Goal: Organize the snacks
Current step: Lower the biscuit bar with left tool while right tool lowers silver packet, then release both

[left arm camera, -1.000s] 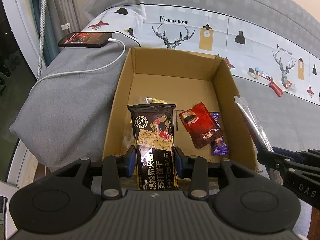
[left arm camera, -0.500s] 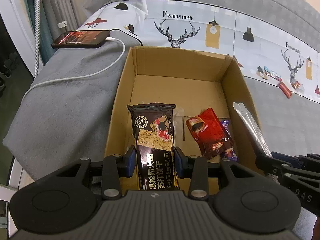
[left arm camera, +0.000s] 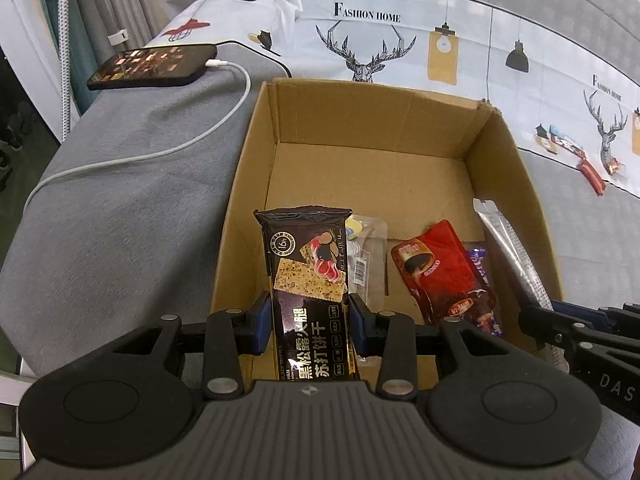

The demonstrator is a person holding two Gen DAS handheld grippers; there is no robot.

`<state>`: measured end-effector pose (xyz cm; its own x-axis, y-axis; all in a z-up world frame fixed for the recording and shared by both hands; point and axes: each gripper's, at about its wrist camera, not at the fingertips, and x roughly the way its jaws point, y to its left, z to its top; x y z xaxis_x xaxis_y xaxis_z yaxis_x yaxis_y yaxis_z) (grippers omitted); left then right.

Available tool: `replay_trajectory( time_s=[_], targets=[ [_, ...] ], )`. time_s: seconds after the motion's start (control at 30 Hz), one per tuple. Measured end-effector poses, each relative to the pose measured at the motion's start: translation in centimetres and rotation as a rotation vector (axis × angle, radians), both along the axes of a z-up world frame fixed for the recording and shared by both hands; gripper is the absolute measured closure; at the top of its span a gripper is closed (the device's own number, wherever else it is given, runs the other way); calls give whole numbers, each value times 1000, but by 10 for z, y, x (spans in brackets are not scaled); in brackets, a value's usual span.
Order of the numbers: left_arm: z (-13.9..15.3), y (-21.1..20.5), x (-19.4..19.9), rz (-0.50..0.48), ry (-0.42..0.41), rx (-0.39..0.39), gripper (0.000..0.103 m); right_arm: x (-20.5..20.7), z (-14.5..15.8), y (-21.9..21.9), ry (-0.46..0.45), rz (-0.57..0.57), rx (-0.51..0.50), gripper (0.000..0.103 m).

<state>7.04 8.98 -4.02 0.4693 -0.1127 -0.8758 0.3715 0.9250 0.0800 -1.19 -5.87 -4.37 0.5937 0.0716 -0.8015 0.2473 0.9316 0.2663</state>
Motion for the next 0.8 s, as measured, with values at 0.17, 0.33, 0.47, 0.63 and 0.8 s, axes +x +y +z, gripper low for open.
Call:
replay_trajectory(
  time_s=[0.17, 0.33, 0.47, 0.63, 0.8],
  targets=[
    [-8, -6, 12, -5, 10, 11, 60, 14, -7, -4, 13, -5, 5, 76],
    [-16, -12, 22, -12, 18, 22, 60, 26, -14, -7, 25, -9, 8, 76],
    [-23, -16, 32, -14, 29, 34, 60, 35, -19, -10, 33, -13, 10, 76],
    [-34, -20, 43, -16, 47, 49, 60, 46, -26, -12, 43, -15, 12, 76],
    [-45, -25, 52, -19, 73, 66, 60, 55, -32, -14, 50, -14, 16, 76]
  ],
)
